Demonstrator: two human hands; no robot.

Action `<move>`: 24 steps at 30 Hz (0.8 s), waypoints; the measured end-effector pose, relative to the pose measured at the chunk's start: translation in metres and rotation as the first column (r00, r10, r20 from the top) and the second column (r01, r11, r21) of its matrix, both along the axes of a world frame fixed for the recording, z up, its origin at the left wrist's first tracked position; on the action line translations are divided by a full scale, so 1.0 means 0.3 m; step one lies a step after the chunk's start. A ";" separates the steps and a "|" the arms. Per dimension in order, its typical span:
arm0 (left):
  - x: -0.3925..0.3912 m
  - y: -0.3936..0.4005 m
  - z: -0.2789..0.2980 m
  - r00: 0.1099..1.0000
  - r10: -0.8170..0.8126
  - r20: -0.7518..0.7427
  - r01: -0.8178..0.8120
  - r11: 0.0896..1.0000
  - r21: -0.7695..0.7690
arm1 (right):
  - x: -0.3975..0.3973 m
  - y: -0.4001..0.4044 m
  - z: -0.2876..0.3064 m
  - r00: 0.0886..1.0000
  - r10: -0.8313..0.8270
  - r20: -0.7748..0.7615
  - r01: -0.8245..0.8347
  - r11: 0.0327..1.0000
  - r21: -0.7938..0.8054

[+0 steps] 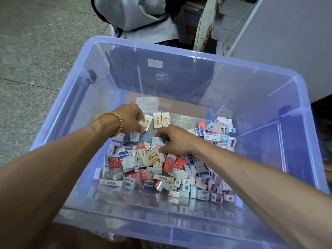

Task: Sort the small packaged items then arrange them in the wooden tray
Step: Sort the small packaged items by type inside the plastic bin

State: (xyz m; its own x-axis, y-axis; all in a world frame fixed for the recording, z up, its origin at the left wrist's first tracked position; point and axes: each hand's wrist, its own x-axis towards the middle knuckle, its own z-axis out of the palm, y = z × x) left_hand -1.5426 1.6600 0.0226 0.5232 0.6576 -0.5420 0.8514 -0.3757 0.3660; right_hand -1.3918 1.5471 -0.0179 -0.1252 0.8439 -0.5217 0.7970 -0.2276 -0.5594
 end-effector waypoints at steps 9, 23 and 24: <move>0.011 0.008 0.002 0.978 0.180 0.104 -0.173 0.982 -0.071 | 0.029 0.011 0.072 0.757 -0.529 -0.384 0.486 0.848 -0.212; 0.028 -0.003 0.009 0.937 0.303 0.173 -0.283 0.950 -0.134 | 0.083 0.063 0.031 0.445 -0.830 -0.335 0.800 0.537 -0.268; 0.029 -0.004 0.009 0.936 0.304 0.177 -0.282 0.949 -0.139 | 0.092 0.059 0.042 0.455 -0.829 -0.325 0.805 0.539 -0.247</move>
